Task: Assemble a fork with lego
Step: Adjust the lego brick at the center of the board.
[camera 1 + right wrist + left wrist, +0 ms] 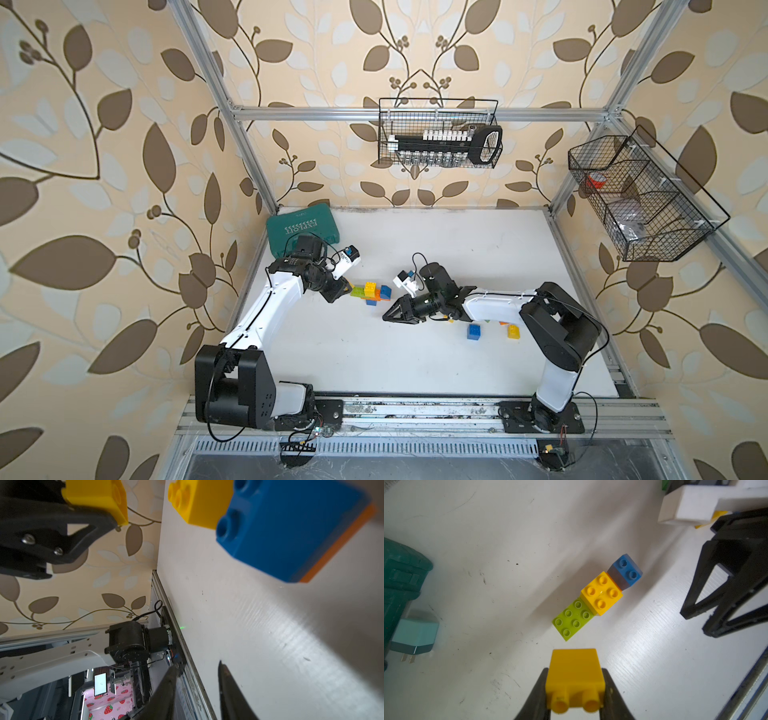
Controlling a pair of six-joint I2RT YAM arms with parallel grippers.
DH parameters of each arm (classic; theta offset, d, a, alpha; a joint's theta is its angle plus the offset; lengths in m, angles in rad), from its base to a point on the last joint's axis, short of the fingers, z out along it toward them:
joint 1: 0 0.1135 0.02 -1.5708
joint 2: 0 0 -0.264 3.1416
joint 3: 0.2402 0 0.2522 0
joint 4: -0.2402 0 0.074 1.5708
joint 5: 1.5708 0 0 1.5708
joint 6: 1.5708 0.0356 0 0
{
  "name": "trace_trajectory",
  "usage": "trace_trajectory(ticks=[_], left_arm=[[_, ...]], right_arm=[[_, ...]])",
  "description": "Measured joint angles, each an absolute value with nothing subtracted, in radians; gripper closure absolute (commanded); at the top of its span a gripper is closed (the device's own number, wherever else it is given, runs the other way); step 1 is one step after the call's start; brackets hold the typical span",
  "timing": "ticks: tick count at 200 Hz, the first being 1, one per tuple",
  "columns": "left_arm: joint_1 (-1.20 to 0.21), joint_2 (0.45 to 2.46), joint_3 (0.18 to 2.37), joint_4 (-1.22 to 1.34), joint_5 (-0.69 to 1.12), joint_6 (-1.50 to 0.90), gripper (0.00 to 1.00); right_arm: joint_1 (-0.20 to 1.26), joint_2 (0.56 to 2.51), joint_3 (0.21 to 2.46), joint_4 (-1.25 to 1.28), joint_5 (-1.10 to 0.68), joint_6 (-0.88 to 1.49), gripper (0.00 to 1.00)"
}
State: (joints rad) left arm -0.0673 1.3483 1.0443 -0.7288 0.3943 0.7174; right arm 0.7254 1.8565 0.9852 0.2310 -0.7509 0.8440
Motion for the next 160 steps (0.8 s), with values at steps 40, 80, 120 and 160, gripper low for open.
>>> trace_trajectory(ticks=[40,80,120,160], left_arm=[[-0.067,1.382,1.047,-0.729,0.41,0.703,1.0],[-0.067,1.417,1.081,-0.729,0.421,0.7,1.0],[-0.067,1.435,1.089,-0.729,0.423,0.701,1.0],[-0.067,1.453,1.094,-0.732,0.44,0.701,1.0]], right_arm=[[0.705,1.918,1.034,0.246,-0.728,0.85,0.93],[0.654,1.974,1.095,0.244,-0.723,0.852,0.92],[0.627,2.001,1.141,0.233,-0.722,0.852,0.89],[0.618,2.011,1.166,0.221,-0.726,0.848,0.86]])
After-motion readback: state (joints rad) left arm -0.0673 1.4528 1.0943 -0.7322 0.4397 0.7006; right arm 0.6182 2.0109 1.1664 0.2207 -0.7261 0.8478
